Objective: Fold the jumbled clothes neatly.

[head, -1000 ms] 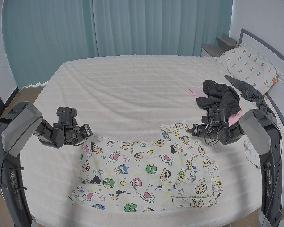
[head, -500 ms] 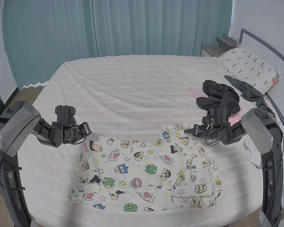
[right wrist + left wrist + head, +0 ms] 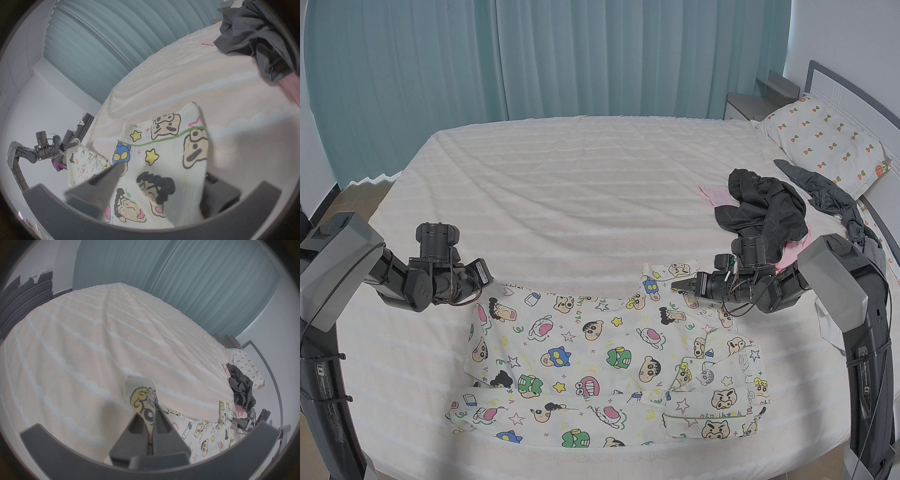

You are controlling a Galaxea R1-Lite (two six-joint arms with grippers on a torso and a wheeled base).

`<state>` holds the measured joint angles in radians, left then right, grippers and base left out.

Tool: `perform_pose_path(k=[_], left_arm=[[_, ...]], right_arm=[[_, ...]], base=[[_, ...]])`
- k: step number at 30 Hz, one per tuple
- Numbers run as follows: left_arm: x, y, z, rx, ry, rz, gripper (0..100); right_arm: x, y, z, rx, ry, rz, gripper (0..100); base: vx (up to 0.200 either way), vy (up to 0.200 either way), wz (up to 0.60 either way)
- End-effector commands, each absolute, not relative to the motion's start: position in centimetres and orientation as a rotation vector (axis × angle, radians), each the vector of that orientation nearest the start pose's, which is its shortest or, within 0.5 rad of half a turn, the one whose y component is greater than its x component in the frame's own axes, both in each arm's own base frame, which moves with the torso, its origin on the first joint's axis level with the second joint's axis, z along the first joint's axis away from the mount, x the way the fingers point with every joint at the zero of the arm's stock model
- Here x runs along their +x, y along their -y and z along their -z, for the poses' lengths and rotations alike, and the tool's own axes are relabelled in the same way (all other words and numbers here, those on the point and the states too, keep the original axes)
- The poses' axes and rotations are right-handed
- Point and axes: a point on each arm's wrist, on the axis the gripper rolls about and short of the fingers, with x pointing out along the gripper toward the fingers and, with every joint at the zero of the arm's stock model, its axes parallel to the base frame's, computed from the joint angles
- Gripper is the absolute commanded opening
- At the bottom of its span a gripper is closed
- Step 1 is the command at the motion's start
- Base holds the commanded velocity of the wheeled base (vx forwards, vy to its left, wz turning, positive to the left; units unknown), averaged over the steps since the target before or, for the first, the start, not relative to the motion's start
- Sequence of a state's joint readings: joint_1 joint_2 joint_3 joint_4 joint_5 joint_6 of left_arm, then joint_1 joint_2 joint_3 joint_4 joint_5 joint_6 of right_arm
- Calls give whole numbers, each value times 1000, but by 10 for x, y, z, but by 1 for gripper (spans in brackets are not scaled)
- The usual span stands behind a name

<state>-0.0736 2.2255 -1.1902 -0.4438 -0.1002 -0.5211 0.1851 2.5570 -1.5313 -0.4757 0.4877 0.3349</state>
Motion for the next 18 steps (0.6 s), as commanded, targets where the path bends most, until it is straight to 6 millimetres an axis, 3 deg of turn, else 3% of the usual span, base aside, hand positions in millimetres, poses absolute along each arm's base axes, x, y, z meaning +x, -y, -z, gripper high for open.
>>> perform_pose_path(k=[1,7,11,18], left_arm=[[420,33,-69,-512,-623,8,0],[418,33,-68,-506,-627,4,0],[419,32,-68,-489,-607,-52,0],[413,31,-78,-493,-584,-54,0]], right_arm=[[481,-99,-4,400,-645,-555,0],[485,-89,-11,402,-554,-544,0],[480,-83,-22,508,-478,-536,0],[475,-70,-34,540,-436,-528,0]], base=[[0,0,0],[0,0,0],[0,0,0],[0,0,0]])
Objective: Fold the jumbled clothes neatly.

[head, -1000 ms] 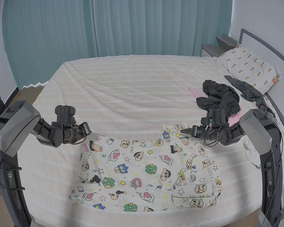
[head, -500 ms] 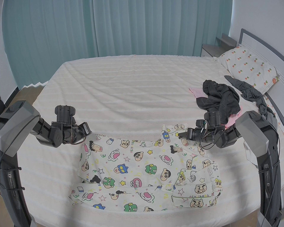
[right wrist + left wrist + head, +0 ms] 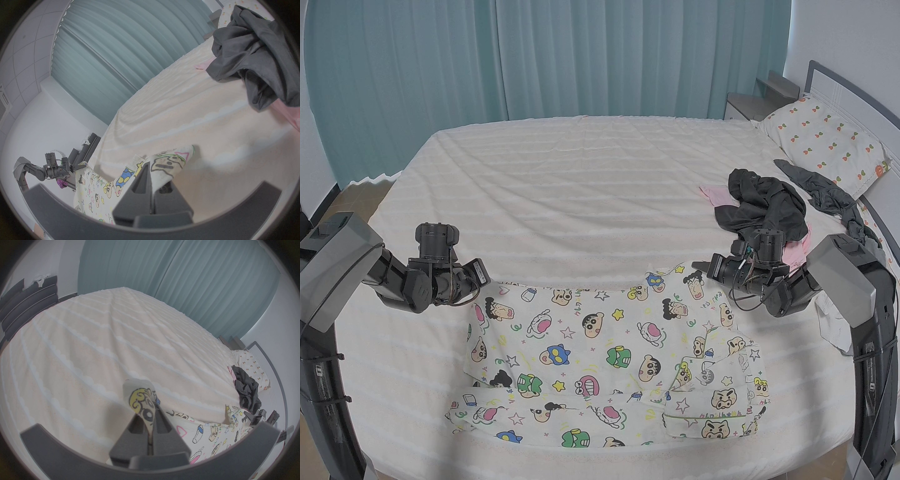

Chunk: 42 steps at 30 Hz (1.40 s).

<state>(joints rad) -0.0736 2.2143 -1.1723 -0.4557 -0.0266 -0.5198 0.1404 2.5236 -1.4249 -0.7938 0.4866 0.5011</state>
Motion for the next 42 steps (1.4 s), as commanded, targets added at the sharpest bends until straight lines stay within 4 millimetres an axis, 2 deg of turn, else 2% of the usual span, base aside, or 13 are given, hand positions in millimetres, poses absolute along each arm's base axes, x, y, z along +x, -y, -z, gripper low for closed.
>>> perform_pose_path(k=[1,8,14,17,24,31,36,42], left_arm=[[411,31,-81,-495,-583,-54,0],[400,30,-87,-494,-584,-53,0],[384,29,-92,-494,-602,-40,0],[375,28,-91,-489,-618,-44,0],[356,28,-93,-490,-647,-35,0],[335,27,-90,-483,-667,-9,0],[318,26,-75,-439,-686,4,0],[304,32,-55,-429,-726,19,0]], right_arm=[[473,-69,-36,541,-436,-534,0],[460,-60,-49,547,-433,-579,0],[436,-58,-56,551,-463,-648,0],[416,-56,-61,550,-484,-690,0],[390,-54,-70,537,-507,-744,0],[362,-46,-71,513,-540,-767,0],[332,-44,-51,457,-613,-777,0],[321,-45,-21,397,-685,-771,0]], base=[[0,0,0],[0,0,0],[0,0,0],[0,0,0],[0,0,0],[0,0,0],[0,0,0],[0,0,0]])
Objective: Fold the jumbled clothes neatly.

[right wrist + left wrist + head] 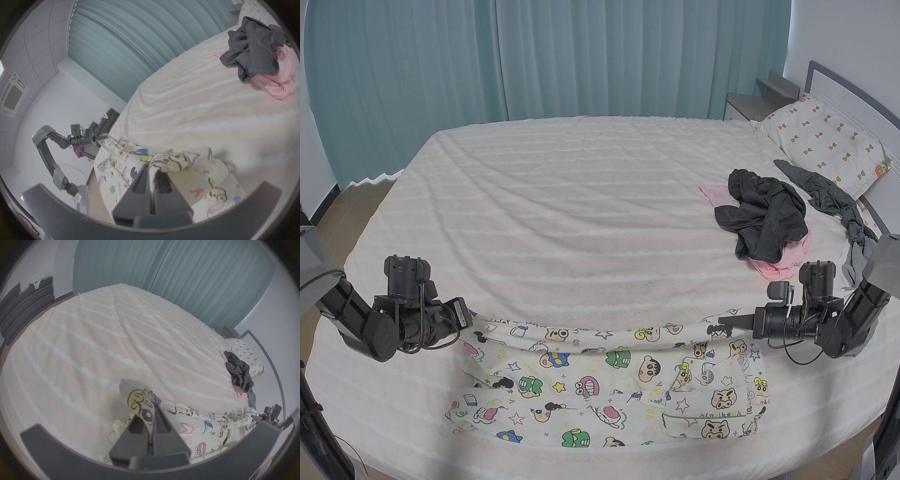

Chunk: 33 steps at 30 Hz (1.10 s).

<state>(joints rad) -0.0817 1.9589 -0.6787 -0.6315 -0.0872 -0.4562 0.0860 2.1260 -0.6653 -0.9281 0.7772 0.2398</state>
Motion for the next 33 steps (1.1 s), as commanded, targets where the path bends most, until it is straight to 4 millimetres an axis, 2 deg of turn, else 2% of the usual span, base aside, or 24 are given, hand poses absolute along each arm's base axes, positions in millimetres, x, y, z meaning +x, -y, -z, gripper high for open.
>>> perform_pose_path(k=[1,7,16,17,19,20,26,33], left_arm=[[300,35,-49,-426,-742,26,0],[284,43,-28,-423,-806,64,0],[280,44,-7,-448,-836,55,0],[280,44,-6,-459,-835,51,100],[280,44,-4,-472,-825,48,100],[280,44,-4,-477,-821,46,100],[278,42,-5,-511,-794,37,100],[267,34,-10,-661,-715,14,100]], right_arm=[[319,-44,-16,386,-699,-764,0],[313,-44,-6,391,-743,-749,0],[297,-45,10,329,-804,-720,0],[294,-45,10,324,-810,-722,0],[289,-45,13,318,-827,-720,0],[287,-44,14,317,-834,-715,100],[280,-43,16,273,-845,-661,100],[269,-27,-5,269,-781,-609,100]], base=[[0,0,0],[0,0,0],[0,0,0],[0,0,0],[0,0,0],[0,0,0],[0,0,0],[0,0,0]])
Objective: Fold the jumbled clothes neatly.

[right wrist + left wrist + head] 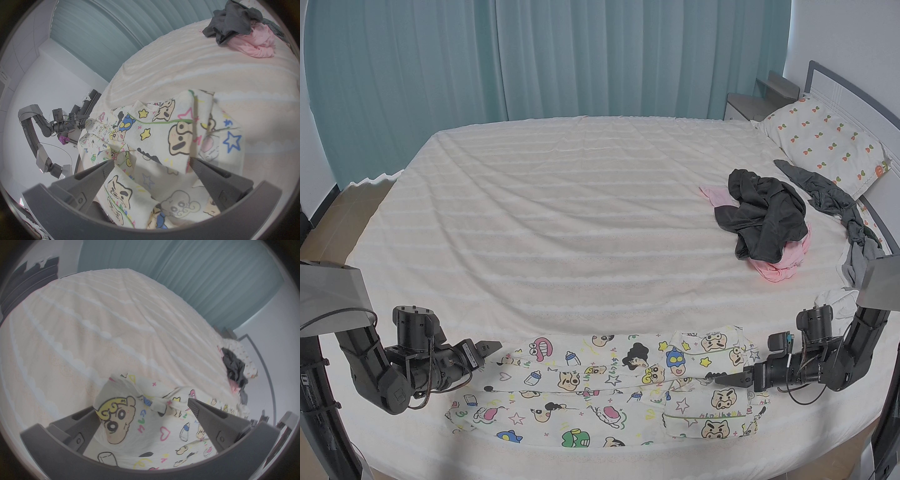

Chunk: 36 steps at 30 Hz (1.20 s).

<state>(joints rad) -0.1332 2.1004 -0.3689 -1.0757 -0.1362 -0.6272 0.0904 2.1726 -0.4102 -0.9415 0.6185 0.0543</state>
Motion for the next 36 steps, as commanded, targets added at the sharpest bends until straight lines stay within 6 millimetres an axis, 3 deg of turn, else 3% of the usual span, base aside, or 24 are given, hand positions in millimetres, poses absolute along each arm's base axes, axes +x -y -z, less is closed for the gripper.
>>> perform_pose_path(k=[1,5,6,9,12,13,18,24,31,32,36], left_arm=[[268,31,-11,-675,-698,4,100],[272,12,-17,-751,-618,-50,100],[274,3,-21,-844,-574,-86,100],[274,-7,-26,-1005,-556,-83,100],[273,-9,-26,-1030,-558,-77,100],[266,-18,-25,-1132,-623,-1,100],[260,-29,-24,-1164,-640,78,100],[260,-30,-12,-1164,-650,71,100],[256,-30,-9,-1150,-631,87,100],[256,-30,-8,-1149,-630,85,100],[254,-30,-6,-1147,-628,85,100]], right_arm=[[268,-25,-9,268,-768,-600,100],[269,-22,-29,288,-704,-573,100],[271,-25,-39,333,-681,-561,100],[286,-29,-48,361,-639,-522,100],[289,-30,-49,362,-632,-512,100],[309,-37,-50,372,-604,-448,100],[313,-53,-30,398,-675,-452,100],[317,-57,-6,389,-667,-465,100],[316,-60,-3,383,-660,-470,100],[316,-60,-3,383,-658,-466,0],[317,-58,-5,380,-649,-449,0]], base=[[0,0,0],[0,0,0],[0,0,0],[0,0,0],[0,0,0],[0,0,0],[0,0,0],[0,0,0],[0,0,0],[0,0,0],[0,0,0]])
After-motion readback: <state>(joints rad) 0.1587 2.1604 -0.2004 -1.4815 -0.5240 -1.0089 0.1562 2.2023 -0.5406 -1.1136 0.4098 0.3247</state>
